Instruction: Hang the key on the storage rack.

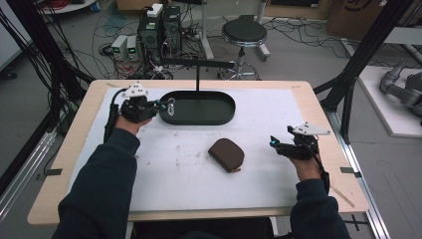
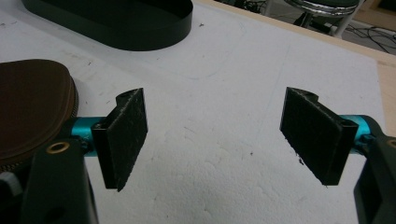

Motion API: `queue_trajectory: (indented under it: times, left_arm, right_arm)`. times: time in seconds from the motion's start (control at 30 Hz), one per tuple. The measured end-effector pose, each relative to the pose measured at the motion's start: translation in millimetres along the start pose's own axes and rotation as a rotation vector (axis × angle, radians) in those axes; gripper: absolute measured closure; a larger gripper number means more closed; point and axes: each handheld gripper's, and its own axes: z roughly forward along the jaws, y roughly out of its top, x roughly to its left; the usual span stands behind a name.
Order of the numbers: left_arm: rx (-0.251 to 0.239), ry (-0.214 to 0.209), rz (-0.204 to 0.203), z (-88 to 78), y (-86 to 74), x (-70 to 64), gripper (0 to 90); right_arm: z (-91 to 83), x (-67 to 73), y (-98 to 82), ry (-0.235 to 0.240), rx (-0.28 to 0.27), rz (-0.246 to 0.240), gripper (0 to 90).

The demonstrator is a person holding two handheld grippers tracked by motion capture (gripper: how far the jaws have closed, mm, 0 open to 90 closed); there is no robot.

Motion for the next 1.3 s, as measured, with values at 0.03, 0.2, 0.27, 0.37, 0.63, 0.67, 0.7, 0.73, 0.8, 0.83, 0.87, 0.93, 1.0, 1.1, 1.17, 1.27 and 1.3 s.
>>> queue_trajectory:
  times: [0.03, 0.2, 0.27, 0.37, 0.63, 0.67, 0.7, 0.73, 0.8, 0.83, 0.87, 0.93, 1.0, 1.1, 1.17, 1.27, 1.3]
  left_arm:
    - [-0.013, 0.001, -0.003, 0.3, 6.2, 4.5, 88.1]
    - [-0.028, 0.007, 0.002, 9.5, 34.9, 26.8, 88.1]
    - [-0.036, 0.011, -0.004, 15.1, 42.9, 35.3, 88.0]
    - [-0.045, 0.013, -0.008, 22.7, 52.6, 45.9, 88.1]
    - [-0.037, 0.058, -0.04, 35.1, 63.8, 73.8, 88.1]
    - [-0.037, 0.058, -0.04, 35.1, 63.8, 73.8, 88.1]
    - [-0.034, 0.062, -0.047, 36.2, 63.0, 75.4, 88.1]
    - [-0.032, 0.066, -0.051, 37.2, 62.3, 76.7, 88.1]
    - [-0.022, 0.074, -0.053, 39.6, 60.5, 78.6, 88.1]
    - [-0.015, 0.078, -0.055, 40.6, 59.6, 79.6, 88.1]
    - [-0.011, 0.086, -0.057, 41.6, 58.9, 80.6, 88.1]
    - [-0.01, 0.106, -0.076, 42.7, 57.8, 83.0, 88.1]
    - [-0.009, 0.126, -0.094, 45.3, 56.9, 84.1, 88.0]
    - [0.001, 0.158, -0.1, 49.9, 57.4, 81.7, 87.9]
    - [0.007, 0.167, -0.102, 51.7, 57.3, 80.7, 87.8]
    - [0.012, 0.187, -0.113, 54.4, 56.2, 78.3, 87.4]
    - [0.014, 0.196, -0.119, 53.9, 55.0, 78.3, 86.7]
  right_arm:
    - [0.0, 0.0, 0.0, 0.0, 0.0, 0.0, 23.4]
    - [0.8, -0.6, 0.0, 0.001, 0.0, -0.001, 23.4]
    - [0.6, -0.7, 0.0, 0.0, -0.001, 0.001, 23.4]
    - [-0.1, -1.7, -0.2, -0.001, -0.004, 0.005, 23.4]
    - [-1.0, -2.5, -0.2, 0.005, -0.012, 0.012, 23.4]
    - [-1.2, -2.7, -0.2, 0.005, -0.011, 0.012, 23.4]
    - [-1.3, -2.8, -0.3, 0.005, -0.009, 0.013, 23.4]
    - [-1.3, -2.8, -0.3, 0.005, -0.009, 0.013, 23.4]
    - [-1.2, -3.0, -0.6, 0.007, -0.012, 0.012, 23.4]
    - [-1.1, -2.7, -0.5, 0.007, -0.011, 0.012, 23.4]
    - [-1.1, -2.4, -0.5, 0.005, -0.01, 0.013, 23.4]
    - [-0.7, -2.1, -0.5, 0.008, -0.011, 0.008, 23.4]
    - [-0.5, -1.7, -0.5, 0.008, -0.01, 0.008, 23.4]
    - [-0.4, -1.3, -0.4, 0.01, -0.006, 0.007, 23.4]
    - [-0.3, -1.2, -0.5, 0.011, -0.005, 0.006, 23.4]
    - [-0.4, -0.6, -0.4, 0.011, -0.008, 0.011, 23.4]
    - [-0.8, -0.6, -0.3, 0.012, -0.008, 0.01, 23.4]
